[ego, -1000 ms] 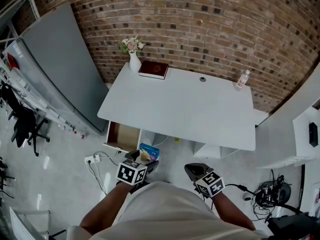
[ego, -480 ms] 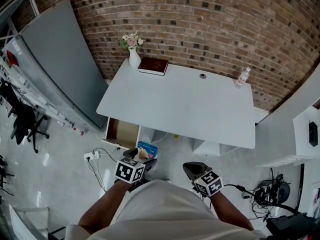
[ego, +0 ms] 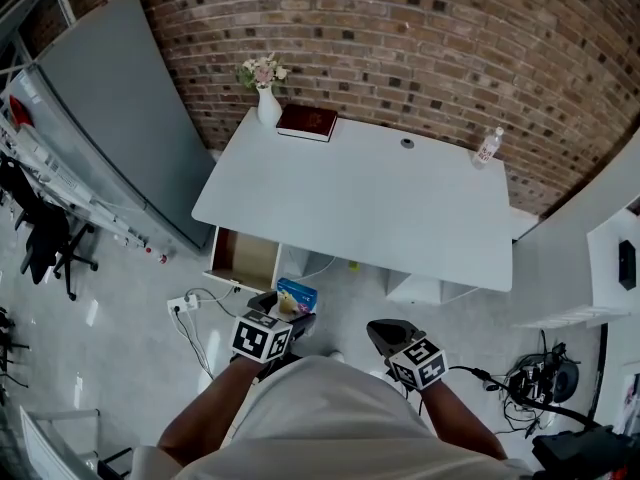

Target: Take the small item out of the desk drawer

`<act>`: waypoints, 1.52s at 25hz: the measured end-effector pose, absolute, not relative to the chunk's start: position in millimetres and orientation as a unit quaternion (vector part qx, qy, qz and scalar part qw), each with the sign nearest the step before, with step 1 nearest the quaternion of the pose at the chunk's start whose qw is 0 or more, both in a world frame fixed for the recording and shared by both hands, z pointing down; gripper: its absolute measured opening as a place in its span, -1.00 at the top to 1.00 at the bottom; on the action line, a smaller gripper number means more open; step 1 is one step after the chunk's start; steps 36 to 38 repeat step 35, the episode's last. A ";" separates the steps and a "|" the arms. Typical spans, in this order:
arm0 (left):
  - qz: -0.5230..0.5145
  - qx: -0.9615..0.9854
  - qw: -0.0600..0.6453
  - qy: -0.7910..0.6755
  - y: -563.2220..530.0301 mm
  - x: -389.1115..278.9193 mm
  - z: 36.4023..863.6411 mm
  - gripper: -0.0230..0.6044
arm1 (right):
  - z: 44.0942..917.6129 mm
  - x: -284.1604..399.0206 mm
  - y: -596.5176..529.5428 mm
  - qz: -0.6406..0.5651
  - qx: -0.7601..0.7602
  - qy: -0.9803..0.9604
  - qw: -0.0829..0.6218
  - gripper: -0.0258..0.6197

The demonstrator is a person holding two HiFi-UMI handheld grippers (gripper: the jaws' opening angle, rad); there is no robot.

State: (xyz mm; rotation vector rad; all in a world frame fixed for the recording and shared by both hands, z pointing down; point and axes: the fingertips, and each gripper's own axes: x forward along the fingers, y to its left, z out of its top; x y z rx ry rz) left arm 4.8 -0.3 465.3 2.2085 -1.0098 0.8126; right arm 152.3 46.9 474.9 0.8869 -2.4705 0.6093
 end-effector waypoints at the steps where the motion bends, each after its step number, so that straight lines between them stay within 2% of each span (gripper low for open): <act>1: 0.305 0.826 0.287 -0.378 -0.3 4.5 465.9 -0.34 | 474.8 151.0 46.7 0.221 0.320 -0.894 0.220 0.82; 38: 0.305 0.819 0.304 -0.380 -10.7 -20.3 481.0 -0.34 | 485.2 113.6 32.7 0.229 0.295 -0.897 0.235 0.82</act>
